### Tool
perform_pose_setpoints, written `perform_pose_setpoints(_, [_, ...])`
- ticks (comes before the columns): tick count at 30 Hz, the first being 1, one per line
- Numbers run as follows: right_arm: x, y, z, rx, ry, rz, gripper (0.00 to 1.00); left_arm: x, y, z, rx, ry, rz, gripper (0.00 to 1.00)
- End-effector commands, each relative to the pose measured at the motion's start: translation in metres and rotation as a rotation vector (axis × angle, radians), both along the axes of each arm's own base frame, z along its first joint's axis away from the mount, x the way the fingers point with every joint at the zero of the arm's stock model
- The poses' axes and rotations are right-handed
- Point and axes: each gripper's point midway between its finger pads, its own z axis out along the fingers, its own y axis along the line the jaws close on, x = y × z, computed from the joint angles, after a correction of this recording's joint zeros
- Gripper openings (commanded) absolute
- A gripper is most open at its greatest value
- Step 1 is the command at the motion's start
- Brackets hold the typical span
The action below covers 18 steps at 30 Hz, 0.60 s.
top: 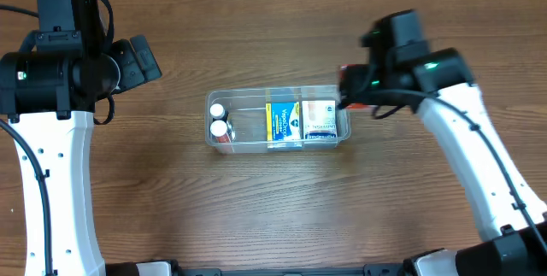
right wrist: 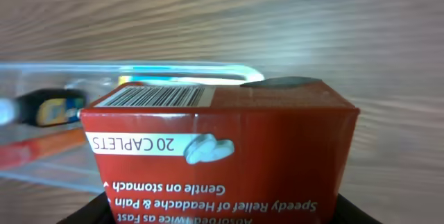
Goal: Pack container
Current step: 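Lower the Panadol box into the container beside the Hansaplast box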
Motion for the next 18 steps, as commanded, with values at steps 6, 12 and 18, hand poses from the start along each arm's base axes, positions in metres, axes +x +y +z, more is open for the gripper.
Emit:
perform_pose_setpoints(6, [-0.002, 0.046, -0.052, -0.014, 0.110, 0.043, 0.61, 0.001, 0.002, -0.004, 0.018, 0.017, -0.012, 1.00])
perform_pose_setpoints(12, [-0.005, 0.045, -0.106, -0.073, 0.254, 0.042, 0.61, 0.001, 0.002, -0.004, 0.018, 0.019, -0.012, 1.00])
perform_pose_setpoints(18, [-0.007, 0.044, -0.120, -0.089, 0.291, 0.041, 0.75, 0.001, 0.003, -0.004, 0.019, 0.019, -0.012, 1.00])
